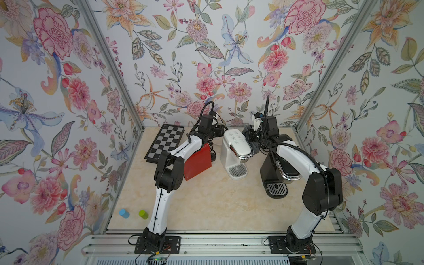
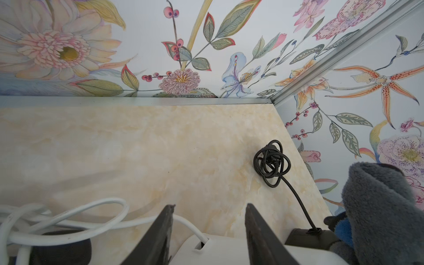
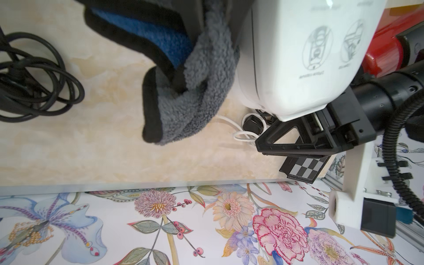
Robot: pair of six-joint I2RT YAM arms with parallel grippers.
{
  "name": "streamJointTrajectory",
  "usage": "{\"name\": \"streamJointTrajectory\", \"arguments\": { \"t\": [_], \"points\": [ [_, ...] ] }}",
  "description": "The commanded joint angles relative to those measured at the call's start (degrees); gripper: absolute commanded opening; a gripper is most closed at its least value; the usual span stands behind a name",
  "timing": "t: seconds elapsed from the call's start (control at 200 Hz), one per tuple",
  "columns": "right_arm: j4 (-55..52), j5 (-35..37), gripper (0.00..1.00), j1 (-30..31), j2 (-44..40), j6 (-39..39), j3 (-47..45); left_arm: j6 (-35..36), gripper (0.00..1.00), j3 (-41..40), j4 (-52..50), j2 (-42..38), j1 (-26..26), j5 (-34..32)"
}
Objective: Wipe the surface of a coffee machine
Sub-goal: Move the coffee machine to the center of the board.
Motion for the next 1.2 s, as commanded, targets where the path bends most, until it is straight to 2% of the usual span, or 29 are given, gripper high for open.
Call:
{"name": "streamJointTrajectory", "arguments": {
  "t": [0.0, 0.375, 0.68, 0.946, 1.196],
  "points": [
    [-0.6, -5.1, 0.09, 3.3, -0.7, 1.2, -2.4, 2.2, 0.52, -4.6, -4.1, -1.5, -6.2, 2.9],
    [0.8, -4.8, 0.08, 5.6, -8.3, 2.4, -10.8, 4.4, 0.51, -6.4, -6.8, -3.5, -10.7, 4.3],
    [2.4, -5.6, 0.09, 6.4, -13.3, 4.0, -17.5, 4.1, 0.51, -13.1, -5.1, -8.0, -12.4, 3.7],
    [3.5, -3.2, 0.08, 10.9, -20.5, 6.8, -24.3, 2.4, 0.51, -16.5, -2.0, -9.7, -14.0, 3.8],
    [4.4, 1.3, 0.08, 15.4, -23.9, 8.4, -29.5, 1.4, 0.51, -17.7, 0.5, -11.0, -14.1, 2.2]
  ]
}}
